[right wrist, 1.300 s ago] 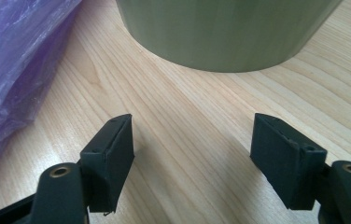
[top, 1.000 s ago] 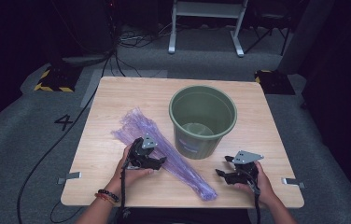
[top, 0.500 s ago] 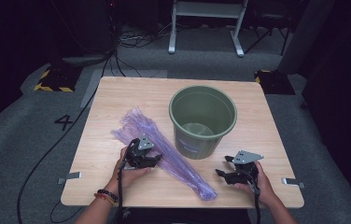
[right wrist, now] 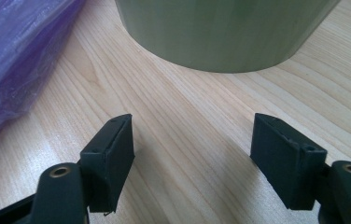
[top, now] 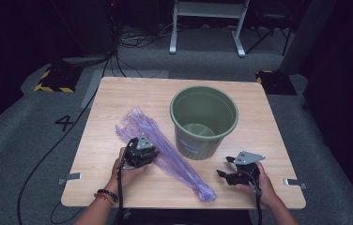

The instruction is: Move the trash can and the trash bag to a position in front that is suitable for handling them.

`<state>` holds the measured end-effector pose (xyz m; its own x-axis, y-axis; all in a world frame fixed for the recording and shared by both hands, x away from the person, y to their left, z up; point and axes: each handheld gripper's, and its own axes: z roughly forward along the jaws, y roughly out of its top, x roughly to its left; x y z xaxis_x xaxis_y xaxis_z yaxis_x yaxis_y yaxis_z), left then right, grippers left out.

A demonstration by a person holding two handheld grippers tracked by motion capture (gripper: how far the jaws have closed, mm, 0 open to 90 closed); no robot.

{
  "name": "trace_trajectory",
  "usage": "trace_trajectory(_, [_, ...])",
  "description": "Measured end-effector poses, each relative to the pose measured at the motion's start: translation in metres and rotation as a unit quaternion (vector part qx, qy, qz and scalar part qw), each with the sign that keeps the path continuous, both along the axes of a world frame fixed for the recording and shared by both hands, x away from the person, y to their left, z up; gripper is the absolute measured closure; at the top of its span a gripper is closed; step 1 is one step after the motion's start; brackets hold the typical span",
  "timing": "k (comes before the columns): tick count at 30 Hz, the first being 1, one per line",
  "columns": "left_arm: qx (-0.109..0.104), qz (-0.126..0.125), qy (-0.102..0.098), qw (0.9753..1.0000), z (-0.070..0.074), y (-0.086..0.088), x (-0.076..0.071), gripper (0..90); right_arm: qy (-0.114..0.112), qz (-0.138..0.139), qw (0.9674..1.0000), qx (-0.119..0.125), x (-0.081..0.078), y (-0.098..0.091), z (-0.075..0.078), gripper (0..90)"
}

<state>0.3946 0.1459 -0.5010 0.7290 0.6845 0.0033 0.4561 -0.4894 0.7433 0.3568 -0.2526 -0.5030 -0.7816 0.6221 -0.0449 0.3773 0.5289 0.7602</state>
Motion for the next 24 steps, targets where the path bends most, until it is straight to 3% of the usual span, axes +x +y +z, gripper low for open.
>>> trace_trajectory(6, [0.000, 0.014, 0.001, 0.9999, 0.000, 0.012, 0.012, 78.4, 0.008, -0.002, 1.0000, 0.003, 0.002, -0.001, 0.000, 29.4])
trace_trajectory(12, [-0.010, 0.049, 0.002, 0.9988, -0.001, 0.031, 0.031, 78.7, 0.011, -0.002, 0.9999, 0.005, 0.003, -0.001, 0.000, 29.0])
trace_trajectory(14, [-0.001, 0.059, -0.003, 0.9982, -0.001, 0.035, 0.035, 76.6, 0.012, -0.003, 0.9999, 0.004, 0.003, -0.001, 0.000, 28.6])
trace_trajectory(18, [-0.004, 0.076, -0.001, 0.9971, -0.001, 0.041, 0.044, 74.9, 0.016, -0.003, 0.9998, 0.006, 0.004, -0.001, 0.000, 28.5])
trace_trajectory(23, [0.011, 0.087, -0.018, 0.9960, -0.001, 0.041, 0.047, 73.5, 0.017, -0.003, 0.9998, 0.006, 0.004, -0.001, 0.000, 28.3])
trace_trajectory(24, [0.025, 0.091, -0.030, 0.9951, -0.001, 0.041, 0.048, 72.0, 0.018, -0.004, 0.9998, 0.007, 0.004, -0.001, 0.000, 28.4])
